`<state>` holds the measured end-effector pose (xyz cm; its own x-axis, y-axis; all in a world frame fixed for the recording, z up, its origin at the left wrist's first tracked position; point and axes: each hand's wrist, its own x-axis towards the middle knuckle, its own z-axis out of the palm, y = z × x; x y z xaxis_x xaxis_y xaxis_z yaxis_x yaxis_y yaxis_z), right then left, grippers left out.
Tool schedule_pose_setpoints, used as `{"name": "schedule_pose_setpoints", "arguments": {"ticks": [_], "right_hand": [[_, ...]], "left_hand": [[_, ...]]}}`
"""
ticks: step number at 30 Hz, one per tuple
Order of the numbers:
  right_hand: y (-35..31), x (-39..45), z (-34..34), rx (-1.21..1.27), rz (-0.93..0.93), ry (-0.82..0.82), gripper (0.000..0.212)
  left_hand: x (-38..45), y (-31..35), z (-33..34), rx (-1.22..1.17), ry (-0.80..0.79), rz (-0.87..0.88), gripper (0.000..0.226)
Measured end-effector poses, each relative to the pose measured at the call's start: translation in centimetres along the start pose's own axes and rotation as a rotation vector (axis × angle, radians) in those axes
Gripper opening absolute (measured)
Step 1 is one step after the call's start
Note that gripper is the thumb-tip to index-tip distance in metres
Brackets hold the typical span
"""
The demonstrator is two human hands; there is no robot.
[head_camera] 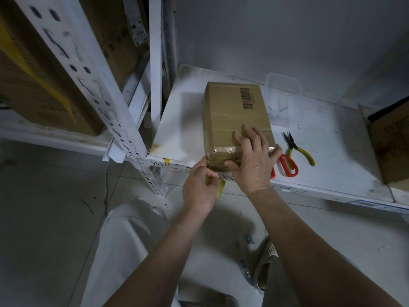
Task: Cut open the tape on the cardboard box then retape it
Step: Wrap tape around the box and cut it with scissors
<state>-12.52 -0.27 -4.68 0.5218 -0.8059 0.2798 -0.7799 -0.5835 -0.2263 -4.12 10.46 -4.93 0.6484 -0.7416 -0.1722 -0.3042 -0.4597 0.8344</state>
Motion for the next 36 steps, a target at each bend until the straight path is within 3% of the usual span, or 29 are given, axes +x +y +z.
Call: {"name": "schedule_pose_setpoints", "arguments": {"ticks": [2, 5, 8, 12, 17, 21, 25, 27, 30, 32, 34, 36], "right_hand": [[0.5, 0.2, -0.7, 0.065, -0.025, 0.021, 0.059], [0.0, 1.2, -2.7, 0.114, 0.083, -0.035, 0.071], [-1.4, 2.0, -4.1, -0.004, 0.128, -0.162, 0.075], [-1.3, 1.6, -4.3, 0.050, 0.050, -0.333, 0.081], [0.9, 2.8, -5.5, 0.298, -0.050, -0.455, 0.064], [2.5, 3.2, -4.5, 0.402, 0.035, -0.371, 0.070], [2.8, 3.2, -5.4, 0.300, 0.097, -0.283, 0.057], [2.1, 3.3, -5.9, 0.296, 0.142, -0.263, 0.049], [0.0, 3.0, -6.3, 0.225, 0.170, -0.207, 0.031], [-1.9, 2.7, -6.9, 0.416, 0.203, -0.173, 0.019], [-4.0, 2.3, -7.9, 0.809, 0.269, -0.399, 0.011], [-5.3, 1.7, -8.1, 0.930, 0.233, -0.675, 0.016]], "left_hand": [[-0.5, 0.3, 0.3, -0.025, 0.011, -0.013, 0.013], [-1.7, 0.6, 0.7, -0.056, -0.003, -0.002, 0.025], [-2.1, 1.3, -0.1, -0.103, -0.056, -0.062, 0.026], [0.3, 2.3, -3.6, -0.120, 0.058, -0.151, 0.044], [3.4, 1.9, -6.8, -0.022, 0.101, -0.141, 0.028], [4.3, 1.2, -7.5, -0.018, 0.072, -0.122, 0.015], [3.0, 1.7, -6.6, -0.097, -0.049, -0.054, 0.030], [2.2, 1.9, -5.9, -0.146, -0.070, -0.047, 0.026], [1.1, 2.3, -5.2, -0.224, -0.032, -0.096, 0.013], [0.6, 2.3, -5.0, -0.264, 0.040, -0.131, 0.013], [0.3, 2.1, -4.9, -0.303, 0.080, -0.152, 0.017], [-0.1, 2.1, -5.2, -0.337, 0.066, -0.154, 0.021]]}}
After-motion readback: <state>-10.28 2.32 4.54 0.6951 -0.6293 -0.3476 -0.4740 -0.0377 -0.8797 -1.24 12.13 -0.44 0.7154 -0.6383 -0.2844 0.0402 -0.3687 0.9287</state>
